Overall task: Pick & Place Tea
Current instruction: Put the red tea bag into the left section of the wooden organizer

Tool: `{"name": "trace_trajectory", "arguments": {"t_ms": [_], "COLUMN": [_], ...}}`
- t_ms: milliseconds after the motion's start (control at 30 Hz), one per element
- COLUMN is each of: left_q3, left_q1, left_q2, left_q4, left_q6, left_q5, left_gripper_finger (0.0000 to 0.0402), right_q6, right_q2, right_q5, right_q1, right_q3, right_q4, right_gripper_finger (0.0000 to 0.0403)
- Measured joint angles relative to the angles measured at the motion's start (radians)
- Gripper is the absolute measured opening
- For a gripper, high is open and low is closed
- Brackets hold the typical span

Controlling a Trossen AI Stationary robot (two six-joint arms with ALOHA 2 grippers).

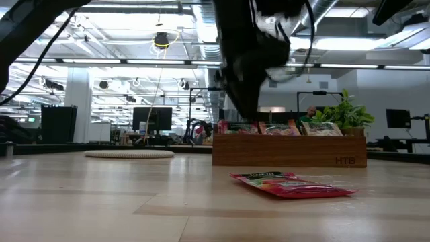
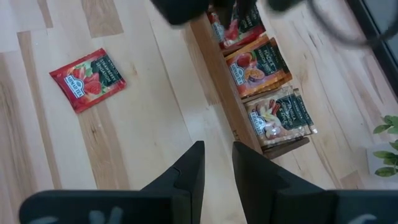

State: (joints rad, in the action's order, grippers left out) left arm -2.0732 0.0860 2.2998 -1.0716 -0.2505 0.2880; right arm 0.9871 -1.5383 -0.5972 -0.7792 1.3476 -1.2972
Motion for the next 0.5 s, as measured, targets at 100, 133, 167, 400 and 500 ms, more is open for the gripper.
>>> {"name": "trace_trajectory", "arguments": {"t_ms": [100,133,167,400,500], "left_q3": [-0.048,-0.059,-0.068,-0.071,-0.071], "left_q1": [0.017,0.025,0.034,0.134,0.172], "left_q2": [-0.044,-0.063,-0.077,-0.108,-0.081], "left_q4": [-0.097,-0.125,-0.143,-0.099,-0.061], "left_q6": [-0.056,-0.073,-0.09,-0.178,-0.172], "left_q5": [-0.021,-0.05,-0.094,-0.386,-0.388], "left_gripper_finger": [0.011,0.011,0.011,0.011,0.011], "right_q6": [0.0,0.0,0.0,0.0,0.0], "right_q2": [0.0,0.0,0.0,0.0,0.0], "right_q5": [0.0,0.0,0.0,-0.001,-0.001], "right_q1": [0.0,0.0,0.0,0.0,0.0], "right_q3": [0.0,0.0,0.0,0.0,0.0], "right_q4": [-0.003,-0.003,-0.003,-0.003,-0.002], "right_gripper_finger": [0.0075,0.0075,0.0075,0.0075,0.0075]}}
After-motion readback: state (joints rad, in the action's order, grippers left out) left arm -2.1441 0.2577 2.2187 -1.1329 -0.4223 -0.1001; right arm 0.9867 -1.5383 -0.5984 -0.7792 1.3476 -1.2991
